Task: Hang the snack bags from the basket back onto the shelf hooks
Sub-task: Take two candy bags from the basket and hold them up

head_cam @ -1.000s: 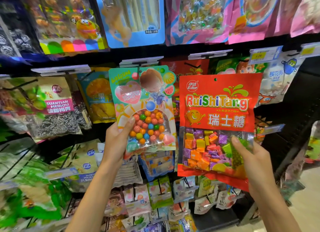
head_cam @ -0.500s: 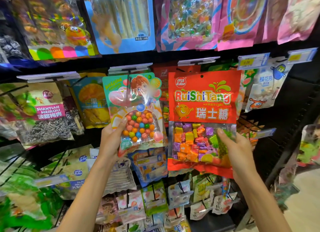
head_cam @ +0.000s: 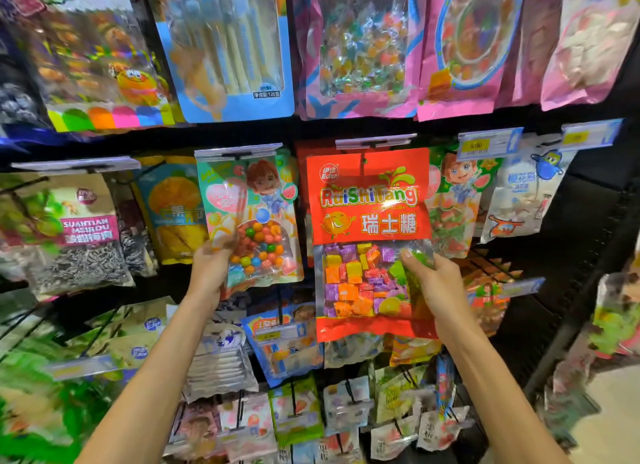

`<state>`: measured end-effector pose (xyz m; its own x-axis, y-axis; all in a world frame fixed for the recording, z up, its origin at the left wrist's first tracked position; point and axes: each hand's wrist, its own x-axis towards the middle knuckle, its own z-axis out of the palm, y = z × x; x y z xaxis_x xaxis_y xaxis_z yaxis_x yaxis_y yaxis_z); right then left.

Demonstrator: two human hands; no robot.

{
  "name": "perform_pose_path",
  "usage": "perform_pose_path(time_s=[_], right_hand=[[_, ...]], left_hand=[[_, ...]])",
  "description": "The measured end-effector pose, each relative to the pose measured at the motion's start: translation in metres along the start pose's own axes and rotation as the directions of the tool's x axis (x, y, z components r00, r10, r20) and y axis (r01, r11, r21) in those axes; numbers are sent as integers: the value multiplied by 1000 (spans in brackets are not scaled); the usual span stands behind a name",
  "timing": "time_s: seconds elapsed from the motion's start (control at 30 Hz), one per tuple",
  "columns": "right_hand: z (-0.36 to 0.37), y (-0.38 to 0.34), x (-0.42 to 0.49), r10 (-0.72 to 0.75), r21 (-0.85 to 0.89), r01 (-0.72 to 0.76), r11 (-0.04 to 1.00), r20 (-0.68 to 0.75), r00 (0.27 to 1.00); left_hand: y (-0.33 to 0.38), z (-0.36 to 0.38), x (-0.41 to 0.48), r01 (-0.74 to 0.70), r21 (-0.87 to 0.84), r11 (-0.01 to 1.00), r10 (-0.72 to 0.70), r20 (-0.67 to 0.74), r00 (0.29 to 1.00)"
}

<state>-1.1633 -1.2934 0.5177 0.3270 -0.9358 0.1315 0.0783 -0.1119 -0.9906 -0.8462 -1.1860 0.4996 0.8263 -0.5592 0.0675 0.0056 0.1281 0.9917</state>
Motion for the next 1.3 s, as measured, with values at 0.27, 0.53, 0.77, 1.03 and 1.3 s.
perform_pose_path(time_s=[0.27, 0.53, 0.77, 1.03, 1.3], right_hand=[[-3, 6, 11, 33, 1, -33, 999, 12, 999], [5, 17, 54, -12, -78, 14, 997, 21, 1000], [25, 13, 85, -23, -183, 27, 983, 23, 999], [33, 16, 87, -36, -248, 43, 968, 35, 999], [13, 22, 88, -32, -687, 175, 705, 215, 976]], left_hand=[[-5, 1, 4, 20, -3, 1000, -20, -6, 1000], [-5, 1, 4, 15, -13, 1000, -15, -14, 1000], [-2, -3, 5, -31, 57, 998, 31, -7, 999], [8, -6, -1, -82, 177, 981, 79, 23, 997], [1, -24, -7, -39, 382, 923, 75, -80, 994]])
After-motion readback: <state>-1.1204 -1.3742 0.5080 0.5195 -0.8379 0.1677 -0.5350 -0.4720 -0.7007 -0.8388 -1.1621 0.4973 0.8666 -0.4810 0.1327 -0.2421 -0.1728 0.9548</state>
